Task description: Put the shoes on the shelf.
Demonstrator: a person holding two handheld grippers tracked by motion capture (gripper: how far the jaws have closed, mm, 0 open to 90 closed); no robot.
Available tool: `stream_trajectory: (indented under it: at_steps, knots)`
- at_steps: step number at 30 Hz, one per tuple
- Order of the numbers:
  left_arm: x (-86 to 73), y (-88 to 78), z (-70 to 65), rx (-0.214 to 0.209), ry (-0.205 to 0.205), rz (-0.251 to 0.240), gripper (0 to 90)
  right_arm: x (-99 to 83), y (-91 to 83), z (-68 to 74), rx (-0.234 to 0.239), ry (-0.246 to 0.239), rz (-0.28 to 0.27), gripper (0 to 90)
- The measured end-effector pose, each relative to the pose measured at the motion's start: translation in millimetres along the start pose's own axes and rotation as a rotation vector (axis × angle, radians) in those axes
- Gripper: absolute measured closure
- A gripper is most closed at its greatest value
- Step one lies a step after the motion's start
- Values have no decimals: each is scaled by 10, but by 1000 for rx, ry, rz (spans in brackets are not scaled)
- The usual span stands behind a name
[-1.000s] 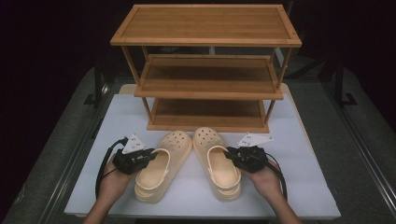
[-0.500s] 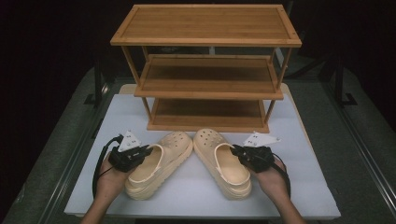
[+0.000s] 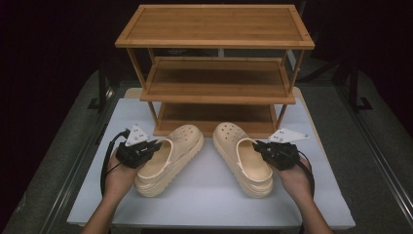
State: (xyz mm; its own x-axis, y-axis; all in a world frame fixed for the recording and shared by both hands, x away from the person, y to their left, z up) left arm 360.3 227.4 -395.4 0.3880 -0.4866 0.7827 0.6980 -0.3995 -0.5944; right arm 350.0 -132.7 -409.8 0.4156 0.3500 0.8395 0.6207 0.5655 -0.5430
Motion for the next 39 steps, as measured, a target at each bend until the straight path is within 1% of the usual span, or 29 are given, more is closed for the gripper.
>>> stream_trajectory:
  at_steps: [1, 3, 7, 11, 13, 15, 16, 18, 19, 20, 21, 23, 27, 29, 30, 31, 33, 38, 39]
  knots:
    - [37, 29, 9, 4, 1, -2, 836, 17, 24, -63, -13, -3, 2, 838]
    - [92, 92, 16, 12, 0, -7, 836, 24, 36, -84, -15, -1, 2, 838]
    - [180, 251, 20, 27, 6, -8, 836, 66, 121, -217, -32, 7, 2, 838]
    - [241, 424, 40, 44, -7, -12, 836, 98, 227, -323, -39, 20, -1, 838]
    - [265, 497, 55, 57, -6, -14, 836, 112, 279, -362, -42, 25, 3, 838]
    - [302, 584, 72, 75, -10, -15, 836, 137, 347, -405, -55, 24, 7, 838]
    - [321, 617, 86, 82, -4, -10, 835, 148, 377, -426, -60, 25, 9, 838]
    - [365, 685, 110, 102, -10, -14, 835, 166, 438, -469, -67, 29, 15, 838]
    - [390, 723, 116, 110, -20, -21, 835, 177, 467, -491, -73, 29, 19, 838]
    - [404, 749, 125, 118, -19, -21, 835, 192, 492, -509, -75, 29, 19, 838]
    - [427, 793, 135, 130, -22, -21, 836, 204, 509, -523, -80, 27, 18, 838]
    - [454, 857, 146, 145, -16, -20, 835, 229, 559, -555, -91, 29, 11, 838]
    - [492, 989, 143, 179, -13, -7, 835, 271, 663, -593, -99, 28, 15, 838]
    - [510, 1041, 128, 196, 1, 4, 836, 282, 681, -600, -103, 26, 16, 838]
    - [520, 1075, 117, 202, 1, 4, 835, 293, 696, -608, -107, 25, 14, 838]
    - [524, 1098, 111, 213, 11, 12, 835, 303, 710, -622, -114, 24, 8, 838]
    - [532, 1143, 101, 224, 18, 20, 835, 310, 732, -640, -121, 32, 3, 838]
    - [553, 1245, 58, 251, 31, 22, 835, 321, 808, -679, -138, 33, 5, 838]
    - [555, 1267, 50, 256, 28, 22, 835, 327, 821, -685, -142, 32, 4, 838]
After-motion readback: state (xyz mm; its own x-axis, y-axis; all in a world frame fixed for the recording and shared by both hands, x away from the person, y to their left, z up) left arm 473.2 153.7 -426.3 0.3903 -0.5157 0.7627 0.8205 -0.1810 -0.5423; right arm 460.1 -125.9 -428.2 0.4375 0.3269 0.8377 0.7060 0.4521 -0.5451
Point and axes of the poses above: each handheld gripper's, and its own axes: y roughly forward along the jaws, x roughly out of its top, z roughly to its left, the point moved 6 cm from there along y, roughly forward along the jaws, and after that the axes turned 4 degrees about x, right-handed, at the moved point
